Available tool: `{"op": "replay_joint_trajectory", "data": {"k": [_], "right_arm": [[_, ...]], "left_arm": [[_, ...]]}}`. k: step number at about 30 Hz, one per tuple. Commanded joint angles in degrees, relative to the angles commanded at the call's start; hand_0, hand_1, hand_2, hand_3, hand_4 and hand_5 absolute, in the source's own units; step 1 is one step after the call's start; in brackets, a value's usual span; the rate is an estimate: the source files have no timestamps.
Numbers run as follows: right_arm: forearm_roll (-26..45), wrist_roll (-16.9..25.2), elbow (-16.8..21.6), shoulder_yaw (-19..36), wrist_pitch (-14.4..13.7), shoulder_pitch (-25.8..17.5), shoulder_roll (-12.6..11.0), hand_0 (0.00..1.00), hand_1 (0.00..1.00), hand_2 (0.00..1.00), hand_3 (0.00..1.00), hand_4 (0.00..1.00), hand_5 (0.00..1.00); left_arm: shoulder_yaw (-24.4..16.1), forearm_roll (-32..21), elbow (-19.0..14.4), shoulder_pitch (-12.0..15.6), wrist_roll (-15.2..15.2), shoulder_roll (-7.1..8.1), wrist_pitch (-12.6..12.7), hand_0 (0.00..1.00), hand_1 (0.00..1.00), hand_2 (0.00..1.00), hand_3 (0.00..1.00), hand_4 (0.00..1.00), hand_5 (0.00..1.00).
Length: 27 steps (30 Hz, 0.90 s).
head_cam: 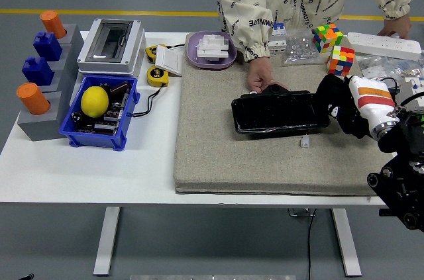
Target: Pick the rag up,wipe the panel,place it on the desk
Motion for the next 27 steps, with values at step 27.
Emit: {"op": "replay_joint_trajectory", "data": {"k": [27], "right_arm": [[-0.32, -0.06, -0.03, -2.07, 0.14, 1.34, 4.06, 0.412, 0.489, 0.536, 0.515, 0.699, 0.182]], "left_arm": [[-0.03, -0.06, 0.02, -0.08, 0.05, 0.09, 0.0, 0.652, 0.66, 0.695, 0.581, 0.675, 0.436]]}}
